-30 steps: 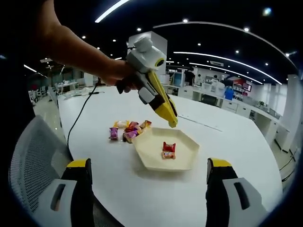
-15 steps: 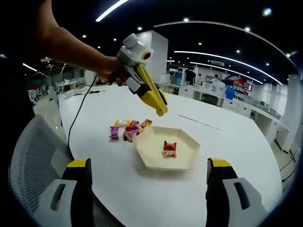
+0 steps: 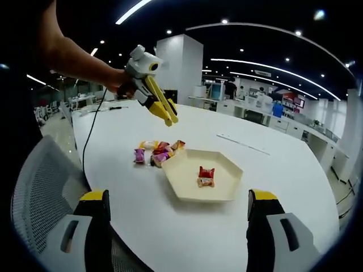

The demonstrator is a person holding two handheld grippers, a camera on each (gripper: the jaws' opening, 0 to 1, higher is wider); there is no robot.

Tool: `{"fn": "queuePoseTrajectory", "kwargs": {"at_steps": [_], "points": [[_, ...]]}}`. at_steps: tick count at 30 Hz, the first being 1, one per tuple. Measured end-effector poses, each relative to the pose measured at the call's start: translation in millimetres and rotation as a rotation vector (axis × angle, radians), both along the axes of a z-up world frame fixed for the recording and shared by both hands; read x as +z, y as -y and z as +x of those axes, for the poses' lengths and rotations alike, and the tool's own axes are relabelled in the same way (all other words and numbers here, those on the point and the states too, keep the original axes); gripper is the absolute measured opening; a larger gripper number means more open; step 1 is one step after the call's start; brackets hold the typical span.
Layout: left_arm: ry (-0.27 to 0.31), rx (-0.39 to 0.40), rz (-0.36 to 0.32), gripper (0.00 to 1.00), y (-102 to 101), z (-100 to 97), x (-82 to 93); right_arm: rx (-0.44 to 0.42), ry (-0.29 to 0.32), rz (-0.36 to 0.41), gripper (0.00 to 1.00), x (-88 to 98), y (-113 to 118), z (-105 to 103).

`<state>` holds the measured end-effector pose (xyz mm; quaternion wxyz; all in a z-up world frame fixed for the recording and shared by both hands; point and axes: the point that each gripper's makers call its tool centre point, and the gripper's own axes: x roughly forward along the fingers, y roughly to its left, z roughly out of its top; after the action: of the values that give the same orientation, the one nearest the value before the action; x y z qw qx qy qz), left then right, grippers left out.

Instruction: Place the target food into the container with the food tongs after gripping and lifting it, then release it inside without dropping or visibly crushing the food.

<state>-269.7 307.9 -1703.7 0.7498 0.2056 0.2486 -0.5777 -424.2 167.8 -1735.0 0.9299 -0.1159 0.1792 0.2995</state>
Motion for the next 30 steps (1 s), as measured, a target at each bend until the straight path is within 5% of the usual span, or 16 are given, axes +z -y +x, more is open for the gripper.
{"fn": "queuePoseTrajectory", "kwargs": {"at_steps": [20,30], "points": [[0.066,0.276,0.019,0.24,-90,34.9,-15.4,0.011,-0.017,-0.002,0.99,-3.0,-2,-2],[0.060,0.342,0.041,0.24,-107,37.5,-36.8,0.007,-0.023,0.003,0.99,-3.5,-3,-2]]}}
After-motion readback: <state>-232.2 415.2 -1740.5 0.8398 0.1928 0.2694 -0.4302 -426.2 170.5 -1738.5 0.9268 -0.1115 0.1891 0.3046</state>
